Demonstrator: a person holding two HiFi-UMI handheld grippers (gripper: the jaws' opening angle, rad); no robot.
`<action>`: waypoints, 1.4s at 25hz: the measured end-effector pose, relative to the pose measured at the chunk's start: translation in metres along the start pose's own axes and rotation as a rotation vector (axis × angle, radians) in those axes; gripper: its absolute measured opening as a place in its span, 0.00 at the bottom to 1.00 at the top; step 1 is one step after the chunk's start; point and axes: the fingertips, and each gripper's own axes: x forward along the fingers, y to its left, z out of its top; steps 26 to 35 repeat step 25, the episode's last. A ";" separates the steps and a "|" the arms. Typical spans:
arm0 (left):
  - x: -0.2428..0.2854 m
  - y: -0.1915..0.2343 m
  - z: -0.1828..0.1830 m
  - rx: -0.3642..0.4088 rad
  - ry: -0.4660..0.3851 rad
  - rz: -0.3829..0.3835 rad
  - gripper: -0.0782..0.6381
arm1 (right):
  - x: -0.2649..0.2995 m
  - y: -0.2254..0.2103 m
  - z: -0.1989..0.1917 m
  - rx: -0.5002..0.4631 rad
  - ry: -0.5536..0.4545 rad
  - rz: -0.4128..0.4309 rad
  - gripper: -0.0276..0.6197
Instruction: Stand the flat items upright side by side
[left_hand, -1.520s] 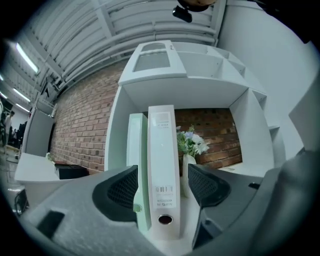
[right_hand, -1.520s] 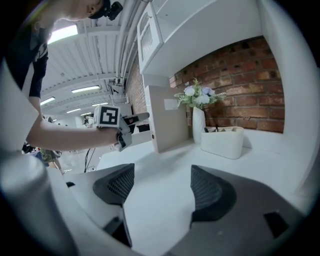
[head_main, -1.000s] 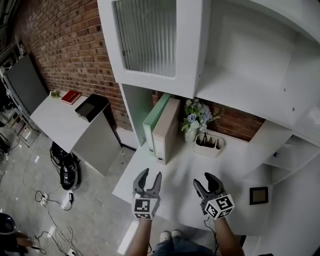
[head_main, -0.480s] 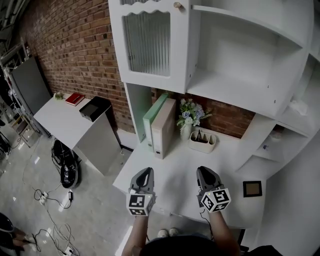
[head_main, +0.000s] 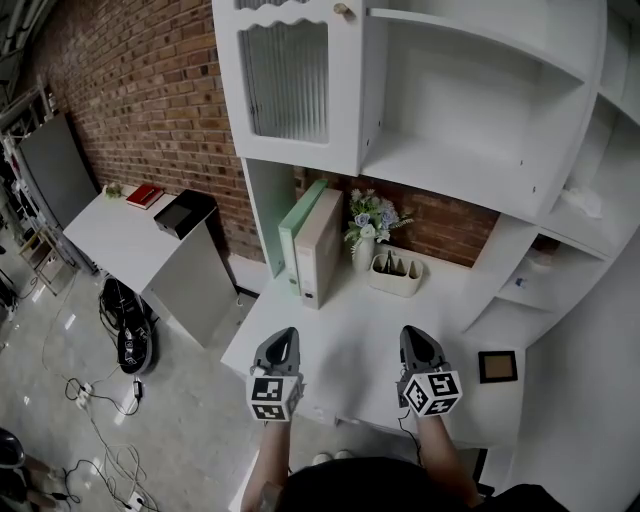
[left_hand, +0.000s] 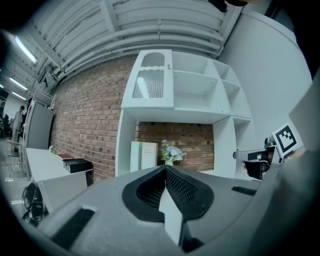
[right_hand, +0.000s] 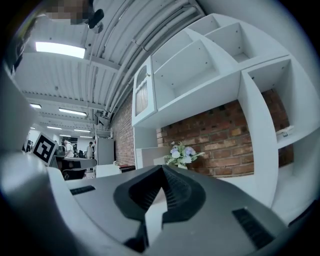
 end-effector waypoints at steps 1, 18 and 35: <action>0.000 -0.002 0.001 0.008 0.002 -0.004 0.12 | -0.002 -0.001 -0.001 -0.005 0.006 -0.004 0.04; -0.005 -0.016 -0.002 0.032 0.014 -0.018 0.12 | -0.017 0.000 -0.010 0.000 0.035 0.000 0.04; -0.005 -0.016 0.001 0.030 0.010 -0.021 0.12 | -0.017 0.003 -0.012 0.006 0.043 0.006 0.04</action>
